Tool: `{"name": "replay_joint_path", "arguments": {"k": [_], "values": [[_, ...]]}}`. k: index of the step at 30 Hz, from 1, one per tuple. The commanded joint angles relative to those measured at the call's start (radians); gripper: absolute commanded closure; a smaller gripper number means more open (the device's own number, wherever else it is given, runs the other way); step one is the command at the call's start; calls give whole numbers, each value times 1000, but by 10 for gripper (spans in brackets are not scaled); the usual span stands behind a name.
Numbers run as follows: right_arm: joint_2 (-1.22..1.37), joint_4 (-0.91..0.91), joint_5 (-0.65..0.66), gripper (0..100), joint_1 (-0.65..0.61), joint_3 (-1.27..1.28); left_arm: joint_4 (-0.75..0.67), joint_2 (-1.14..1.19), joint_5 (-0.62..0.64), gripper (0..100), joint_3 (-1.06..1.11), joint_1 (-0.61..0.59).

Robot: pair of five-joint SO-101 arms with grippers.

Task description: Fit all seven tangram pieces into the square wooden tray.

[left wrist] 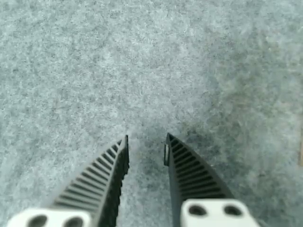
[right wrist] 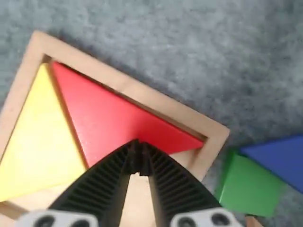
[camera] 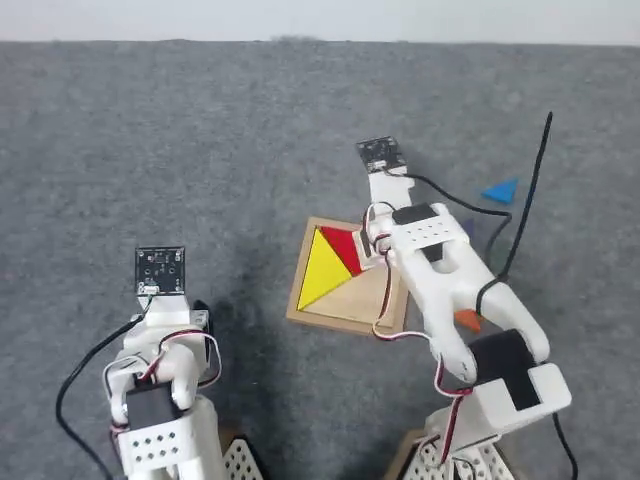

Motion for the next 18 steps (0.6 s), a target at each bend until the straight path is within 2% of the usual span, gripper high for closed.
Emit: {"name": "replay_joint_path", "arguments": {"k": [1, 8, 13, 18], "values": [[-4, 15, 18, 992, 15, -49, 6, 2, -11, 879, -8, -3], [-59, 19, 12, 992, 10, -51, 6, 2, -11, 879, -8, -3], [-186, 82, 11, 992, -84, -23, 6, 2, -11, 879, -8, -3], [-179, -2, 17, 992, -119, 66, 6, 2, -11, 879, -8, -3]]}}
